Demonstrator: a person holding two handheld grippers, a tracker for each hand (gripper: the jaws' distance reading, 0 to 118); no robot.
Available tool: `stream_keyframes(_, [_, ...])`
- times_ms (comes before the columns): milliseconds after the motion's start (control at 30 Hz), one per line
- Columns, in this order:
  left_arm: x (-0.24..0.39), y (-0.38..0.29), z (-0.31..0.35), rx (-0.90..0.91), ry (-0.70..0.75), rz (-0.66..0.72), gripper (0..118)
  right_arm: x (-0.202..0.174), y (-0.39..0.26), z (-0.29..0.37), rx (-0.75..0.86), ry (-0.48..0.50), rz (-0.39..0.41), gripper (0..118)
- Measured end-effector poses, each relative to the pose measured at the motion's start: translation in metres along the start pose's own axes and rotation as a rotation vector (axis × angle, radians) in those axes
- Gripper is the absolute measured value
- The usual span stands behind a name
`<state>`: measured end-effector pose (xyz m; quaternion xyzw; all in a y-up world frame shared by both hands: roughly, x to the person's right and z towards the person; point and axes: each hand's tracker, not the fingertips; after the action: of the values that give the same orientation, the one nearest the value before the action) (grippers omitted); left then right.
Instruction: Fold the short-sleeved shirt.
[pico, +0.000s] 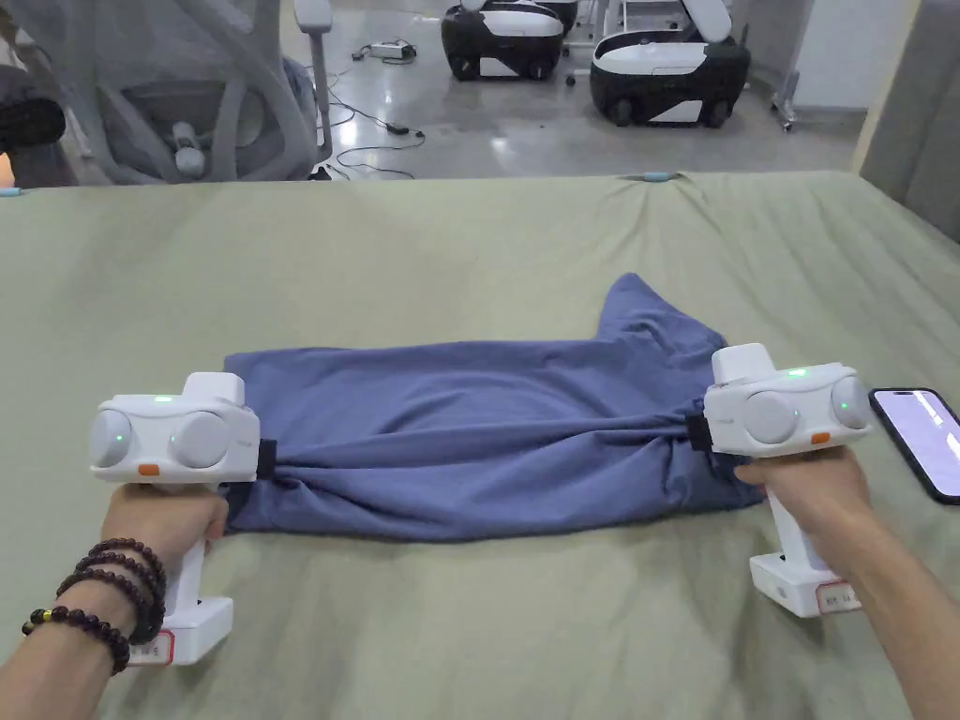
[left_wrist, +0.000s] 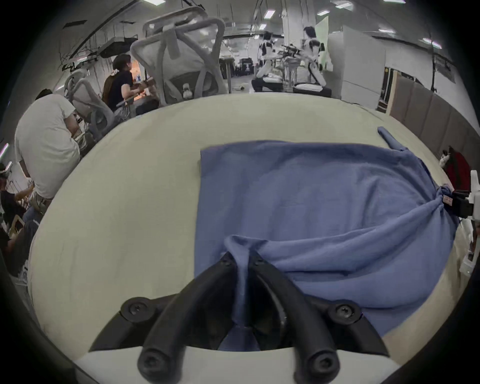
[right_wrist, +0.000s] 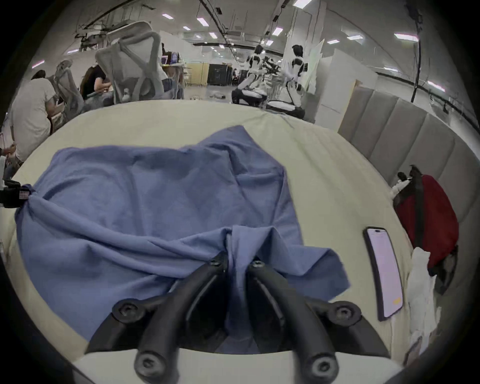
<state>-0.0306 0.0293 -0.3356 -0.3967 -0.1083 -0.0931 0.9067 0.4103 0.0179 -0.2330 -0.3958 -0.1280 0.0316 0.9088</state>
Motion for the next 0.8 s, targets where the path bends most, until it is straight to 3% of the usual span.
stream_keyframes(33, [0.000, -0.002, 0.000, 0.011, 0.000, 0.005, 9, 0.002, -0.001, -0.008, 0.001, -0.001, 0.003, 25])
stream_keyframes(67, [0.000, -0.002, 0.002, 0.022, 0.002, 0.011, 24, 0.002, -0.001, -0.008, 0.007, -0.002, 0.009, 46])
stream_keyframes(133, [-0.004, -0.001, 0.010, 0.040, 0.010, 0.014, 76, 0.003, 0.000, 0.000, 0.031, -0.017, 0.019, 93])
stream_keyframes(167, [-0.006, -0.001, 0.014, 0.049, 0.019, 0.007, 76, 0.005, 0.000, 0.005, 0.032, -0.030, 0.012, 102])
stream_keyframes(200, [-0.008, -0.002, 0.020, 0.061, 0.028, 0.004, 84, 0.008, -0.001, 0.013, 0.037, -0.029, -0.003, 109])
stream_keyframes(233, [-0.010, -0.003, 0.030, 0.066, 0.030, 0.006, 103, 0.010, -0.003, 0.021, 0.056, -0.016, -0.026, 118])
stream_keyframes(267, [-0.015, -0.007, 0.041, 0.089, 0.023, 0.013, 118, 0.012, -0.004, 0.034, 0.095, 0.006, -0.043, 118])
stream_keyframes(367, [-0.023, -0.018, 0.075, 0.135, -0.009, 0.052, 111, 0.010, -0.014, 0.070, 0.070, 0.028, -0.041, 106])
stream_keyframes(400, [-0.023, -0.026, 0.089, 0.138, 0.004, 0.069, 105, 0.009, -0.020, 0.082, 0.075, 0.040, -0.033, 96])
stream_keyframes(433, [-0.023, -0.034, 0.101, 0.151, 0.009, 0.070, 88, 0.007, -0.025, 0.087, 0.084, 0.043, -0.029, 75])
stream_keyframes(467, [-0.024, -0.039, 0.109, 0.159, 0.010, 0.061, 45, 0.006, -0.029, 0.094, 0.091, 0.042, -0.025, 33])
stream_keyframes(500, [-0.025, -0.048, 0.114, 0.165, 0.020, 0.046, 5, 0.006, -0.034, 0.101, 0.096, 0.035, -0.023, 9])
stream_keyframes(533, [-0.025, -0.055, 0.119, 0.165, 0.045, 0.037, 1, 0.006, -0.038, 0.108, 0.096, 0.028, -0.024, 2])
stream_keyframes(667, [-0.029, -0.069, 0.132, 0.149, -0.017, 0.059, 0, 0.003, -0.047, 0.136, 0.112, 0.071, -0.049, 0])
stream_keyframes(800, [-0.027, -0.066, 0.131, 0.144, -0.022, 0.068, 0, -0.001, -0.047, 0.154, 0.129, 0.066, -0.027, 0])
